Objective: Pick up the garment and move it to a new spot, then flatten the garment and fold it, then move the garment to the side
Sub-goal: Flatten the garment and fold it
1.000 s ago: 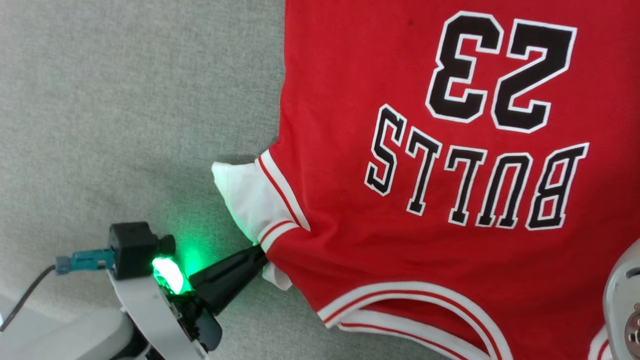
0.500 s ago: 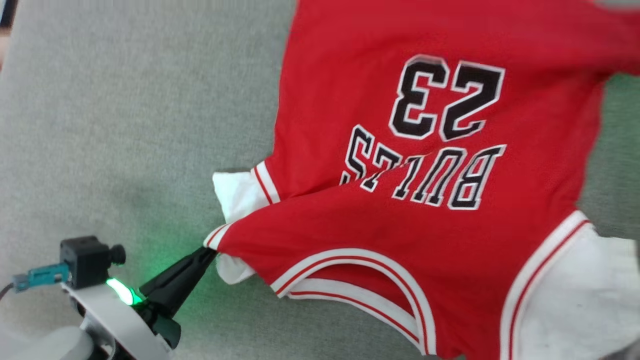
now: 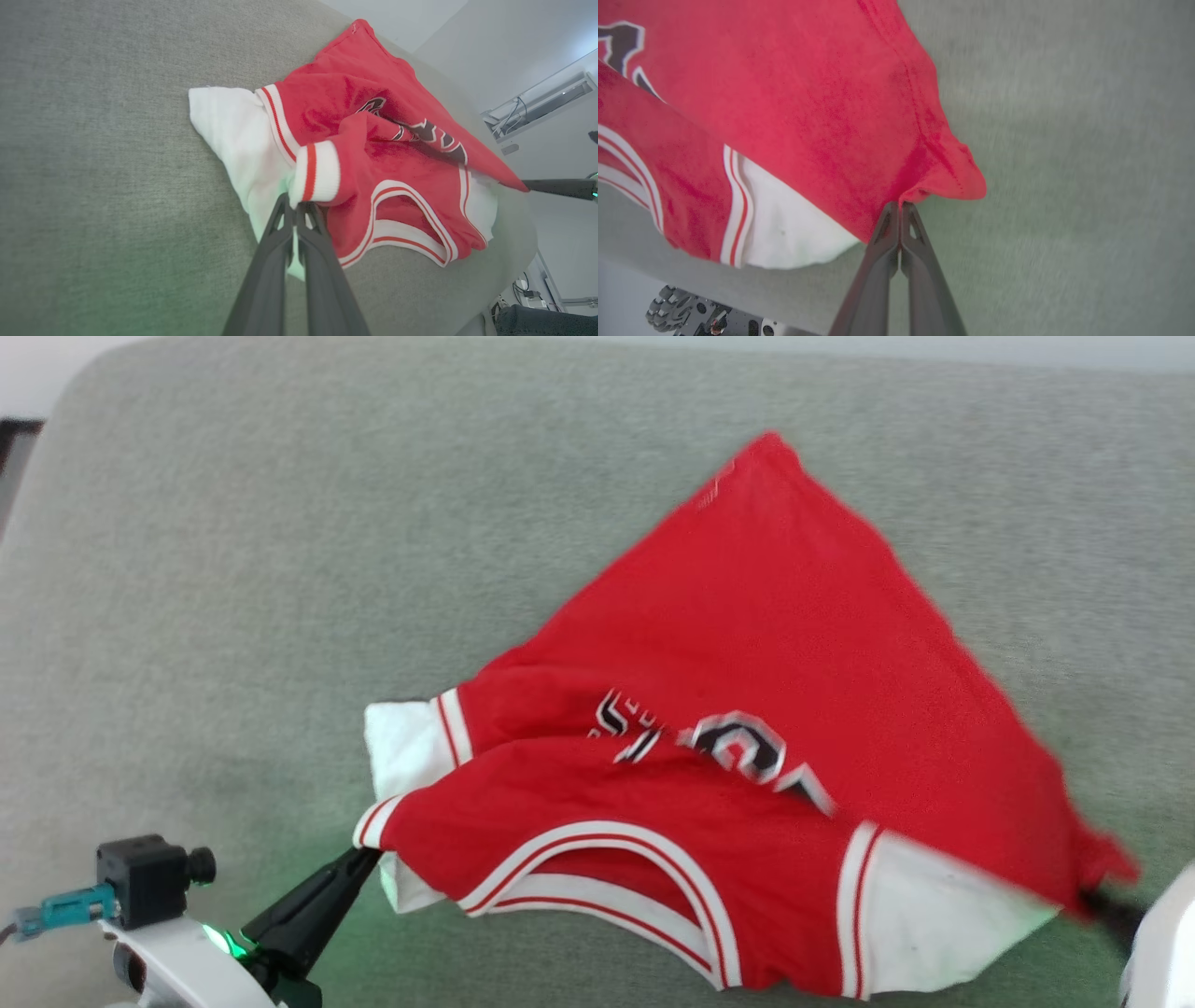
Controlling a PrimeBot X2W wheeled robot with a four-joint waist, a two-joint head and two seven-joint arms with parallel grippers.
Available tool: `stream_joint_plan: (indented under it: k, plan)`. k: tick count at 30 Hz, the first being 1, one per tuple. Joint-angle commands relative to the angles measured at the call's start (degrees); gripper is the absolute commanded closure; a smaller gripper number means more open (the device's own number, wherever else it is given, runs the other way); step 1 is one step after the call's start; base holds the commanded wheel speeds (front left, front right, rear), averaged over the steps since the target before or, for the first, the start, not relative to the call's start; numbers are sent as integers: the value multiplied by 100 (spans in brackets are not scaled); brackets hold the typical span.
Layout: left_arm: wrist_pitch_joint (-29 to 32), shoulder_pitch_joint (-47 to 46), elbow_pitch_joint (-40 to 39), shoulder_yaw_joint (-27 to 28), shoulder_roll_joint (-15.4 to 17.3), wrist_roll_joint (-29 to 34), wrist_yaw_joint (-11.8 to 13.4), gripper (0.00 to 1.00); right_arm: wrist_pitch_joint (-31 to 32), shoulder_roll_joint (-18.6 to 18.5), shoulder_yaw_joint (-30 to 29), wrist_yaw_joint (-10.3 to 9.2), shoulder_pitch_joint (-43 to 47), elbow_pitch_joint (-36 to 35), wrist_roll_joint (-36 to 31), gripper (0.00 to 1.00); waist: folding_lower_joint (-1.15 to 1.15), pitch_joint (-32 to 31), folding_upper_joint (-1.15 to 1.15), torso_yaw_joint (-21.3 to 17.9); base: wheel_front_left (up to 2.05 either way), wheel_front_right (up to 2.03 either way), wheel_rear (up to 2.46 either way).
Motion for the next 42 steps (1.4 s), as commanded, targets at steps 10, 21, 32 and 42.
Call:
stream_joint_plan:
  k: [10,21,32,42]
  plan:
    - [5,338,29,260,-107,106,14,100,-823,291,917,-9,1906,-179,156,100,0,-229,0,-514,0,0,0]
    - [4,341,-34,288,-210,120,14,100,-1181,226,763,-9,1836,-680,218,0,0,-252,0,-420,0,0,0]
    - [5,93,-259,195,-382,252,14,100,-1078,-281,458,-9,-897,-719,-383,0,0,89,0,-3,0,0,0]
    - [5,-380,-288,-80,-559,209,14,100,-1729,-241,1565,-9,-3290,2099,-1394,0,0,625,0,511,0,0,0]
